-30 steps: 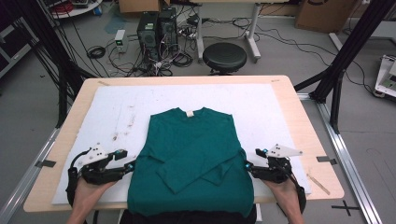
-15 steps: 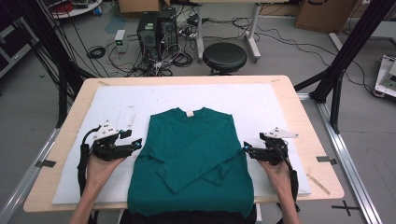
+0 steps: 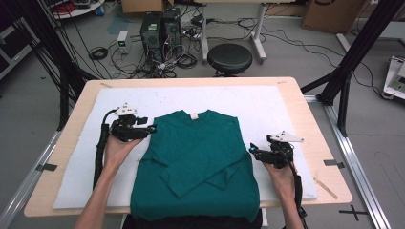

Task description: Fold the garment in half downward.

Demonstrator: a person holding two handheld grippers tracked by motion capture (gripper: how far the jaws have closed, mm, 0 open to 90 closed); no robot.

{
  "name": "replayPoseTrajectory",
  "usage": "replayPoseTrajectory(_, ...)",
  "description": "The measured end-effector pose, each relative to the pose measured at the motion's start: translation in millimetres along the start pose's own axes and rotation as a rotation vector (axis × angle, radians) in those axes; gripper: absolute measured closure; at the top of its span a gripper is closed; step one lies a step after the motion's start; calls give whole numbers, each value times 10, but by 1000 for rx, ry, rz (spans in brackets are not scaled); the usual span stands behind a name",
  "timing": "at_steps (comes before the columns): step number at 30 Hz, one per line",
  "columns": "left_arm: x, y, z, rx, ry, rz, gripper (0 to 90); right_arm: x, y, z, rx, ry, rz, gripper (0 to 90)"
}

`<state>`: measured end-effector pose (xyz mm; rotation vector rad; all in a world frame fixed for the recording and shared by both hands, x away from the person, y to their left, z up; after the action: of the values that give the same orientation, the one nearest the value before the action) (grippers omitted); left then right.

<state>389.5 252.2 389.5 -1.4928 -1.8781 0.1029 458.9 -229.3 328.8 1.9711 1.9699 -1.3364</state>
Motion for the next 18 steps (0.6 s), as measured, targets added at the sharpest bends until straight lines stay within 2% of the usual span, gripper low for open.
replayPoseTrajectory(2,10,-42,-92,18,-11,1,475,-4,1,-4,3,-2,3,229)
replayPoseTrajectory(6,83,-80,-316,45,-38,36,475,-3,3,-8,6,0,2,233)
replayPoseTrajectory(9,149,-56,-484,55,-51,77,485,-6,4,-11,7,-1,-2,235)
replayPoseTrajectory(11,182,-16,-569,63,-80,89,486,-3,4,-12,11,1,2,236)
replayPoseTrajectory(13,218,39,-645,78,-76,117,484,4,4,-17,16,3,6,238)
replayPoseTrajectory(15,234,82,-695,100,-93,112,481,12,3,-23,21,7,9,239)
replayPoseTrajectory(18,252,118,-732,107,-72,122,477,16,3,-28,27,12,16,240)
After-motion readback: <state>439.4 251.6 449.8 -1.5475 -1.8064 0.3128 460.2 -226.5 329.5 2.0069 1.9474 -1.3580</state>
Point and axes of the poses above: each handheld gripper's, and its own axes: z roughly backward along the jaws, y roughly out of its underside, x roughly to its left, the point moved 1 cm from there along -z, roughly forward along the jaws, and after that the axes turned 12 degrees about -y, right-handed, at the moved point
